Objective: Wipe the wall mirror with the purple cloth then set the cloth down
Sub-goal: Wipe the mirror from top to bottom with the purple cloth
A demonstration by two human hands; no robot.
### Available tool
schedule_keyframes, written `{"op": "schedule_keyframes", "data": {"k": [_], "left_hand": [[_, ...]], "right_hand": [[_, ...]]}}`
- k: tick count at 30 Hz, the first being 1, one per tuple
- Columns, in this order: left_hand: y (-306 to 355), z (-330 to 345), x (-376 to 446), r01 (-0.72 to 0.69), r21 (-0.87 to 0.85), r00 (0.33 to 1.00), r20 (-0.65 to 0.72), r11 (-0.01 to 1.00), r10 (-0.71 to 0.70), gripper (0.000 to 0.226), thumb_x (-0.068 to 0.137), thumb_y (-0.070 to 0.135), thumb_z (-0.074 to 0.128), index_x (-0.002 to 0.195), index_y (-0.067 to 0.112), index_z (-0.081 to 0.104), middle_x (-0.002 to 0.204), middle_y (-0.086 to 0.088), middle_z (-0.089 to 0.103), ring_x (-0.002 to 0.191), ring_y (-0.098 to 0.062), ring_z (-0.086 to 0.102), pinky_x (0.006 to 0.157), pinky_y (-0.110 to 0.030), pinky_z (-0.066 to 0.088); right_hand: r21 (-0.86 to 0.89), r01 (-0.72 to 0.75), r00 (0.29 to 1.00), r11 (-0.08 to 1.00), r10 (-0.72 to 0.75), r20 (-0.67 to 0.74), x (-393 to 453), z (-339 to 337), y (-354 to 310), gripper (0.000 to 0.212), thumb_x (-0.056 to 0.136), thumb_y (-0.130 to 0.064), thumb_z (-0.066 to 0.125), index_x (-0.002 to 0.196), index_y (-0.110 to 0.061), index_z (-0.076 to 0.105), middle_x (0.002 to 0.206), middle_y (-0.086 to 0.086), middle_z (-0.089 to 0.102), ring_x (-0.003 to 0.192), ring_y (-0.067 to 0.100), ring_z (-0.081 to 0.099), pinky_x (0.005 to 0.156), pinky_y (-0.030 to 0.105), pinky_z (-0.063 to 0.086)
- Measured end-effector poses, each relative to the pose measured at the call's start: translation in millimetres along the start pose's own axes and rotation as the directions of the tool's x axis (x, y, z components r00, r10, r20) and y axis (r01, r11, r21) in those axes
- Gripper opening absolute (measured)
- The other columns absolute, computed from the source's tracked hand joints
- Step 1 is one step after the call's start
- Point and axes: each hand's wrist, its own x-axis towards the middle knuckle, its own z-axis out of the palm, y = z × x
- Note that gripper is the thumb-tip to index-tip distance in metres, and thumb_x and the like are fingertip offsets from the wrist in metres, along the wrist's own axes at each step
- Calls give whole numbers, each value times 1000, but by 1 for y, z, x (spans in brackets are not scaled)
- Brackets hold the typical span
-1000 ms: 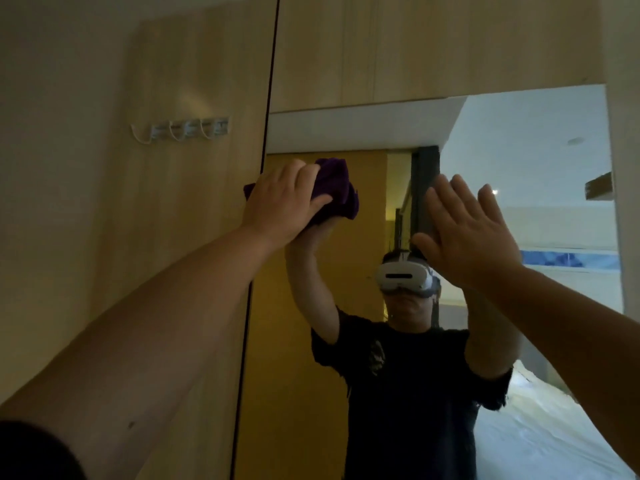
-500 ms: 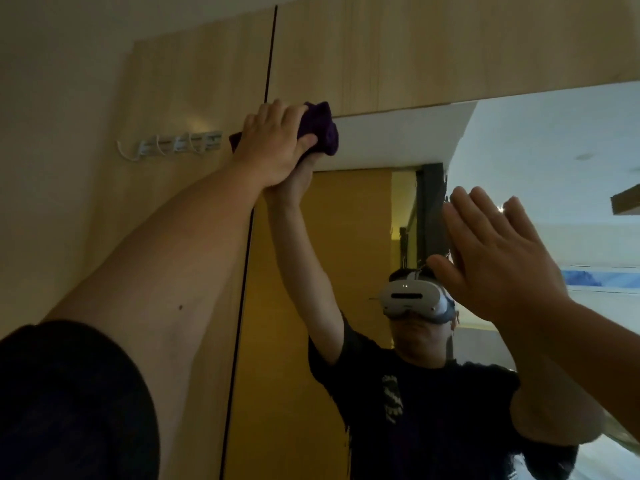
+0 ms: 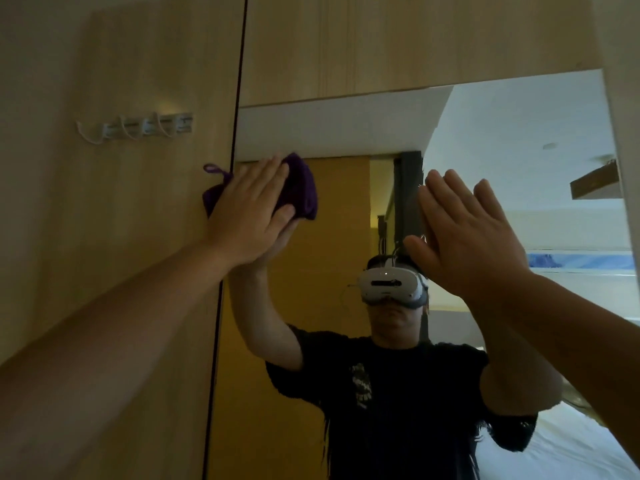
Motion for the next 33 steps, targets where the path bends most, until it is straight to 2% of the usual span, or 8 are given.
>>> {"op": "schedule_keyframes", "data": {"k": [8, 13, 16, 18, 24, 28, 31, 33], "left_hand": [[48, 44, -197, -198, 8, 980, -19, 980, 198, 60, 105, 43, 29, 152, 6, 24, 159, -14, 25, 148, -32, 22, 115, -55, 26], [48, 44, -203, -201, -3, 979, -28, 980, 200, 54, 98, 32, 47, 146, 9, 37, 152, -10, 37, 137, -31, 41, 110, -48, 34], [52, 26, -172, -137, -89, 986, -102, 987, 128, 43, 105, 34, 40, 133, 4, 52, 126, -15, 58, 109, -31, 57, 93, -39, 44], [56, 10, -130, -47, -123, 992, -123, 991, 31, 50, 107, 39, 32, 126, 0, 58, 115, -16, 62, 102, -30, 60, 88, -39, 48], [64, -32, 32, 41, -59, 974, -218, 997, -53, 41, 97, 26, 59, 131, 3, 55, 122, -17, 59, 111, -36, 55, 92, -46, 46], [71, -48, 120, 136, 23, 961, -247, 990, -126, 45, 101, 36, 48, 137, 9, 48, 128, -15, 53, 116, -34, 48, 97, -45, 40], [69, -44, 153, 136, 93, 982, -148, 986, -121, 52, 103, 43, 38, 146, 14, 38, 144, -11, 43, 130, -32, 38, 105, -44, 31], [65, -35, 157, 122, 38, 992, -45, 992, -120, 61, 104, 47, 30, 155, 15, 21, 160, -7, 23, 146, -28, 19, 117, -45, 17]], "right_hand": [[62, -18, 999, 998, 16, 40, -1, -7, -1, 75, 99, -60, 24, 153, -9, 32, 163, 14, 23, 152, 30, 12, 122, 53, 10], [205, -62, 998, 977, 59, 21, -8, -18, 8, 67, 101, -54, 27, 154, -13, 28, 164, 11, 19, 153, 27, 7, 123, 49, 5], [143, -89, 996, 986, 86, 26, -16, -20, 24, 65, 102, -53, 24, 153, -13, 28, 165, 13, 17, 153, 29, 6, 123, 53, 5], [86, -85, 994, 993, 78, 77, -19, -17, 30, 67, 101, -55, 21, 152, -13, 30, 164, 14, 18, 153, 31, 8, 123, 55, 9], [12, -82, 994, 997, 80, 81, -22, -12, 30, 67, 103, -53, 19, 155, -12, 26, 164, 14, 17, 153, 29, 6, 123, 56, 11], [16, -69, 995, 998, 67, 67, -22, -8, 32, 70, 102, -55, 13, 156, -12, 26, 164, 13, 19, 153, 29, 8, 122, 56, 15], [13, -49, 998, 999, 48, 48, -22, -6, 34, 69, 102, -54, 16, 154, -11, 30, 162, 14, 24, 152, 31, 13, 121, 57, 18], [13, -48, 998, 999, 47, 37, -22, -5, 34, 68, 102, -53, 17, 152, -10, 32, 161, 15, 26, 152, 32, 16, 120, 57, 19]]}}
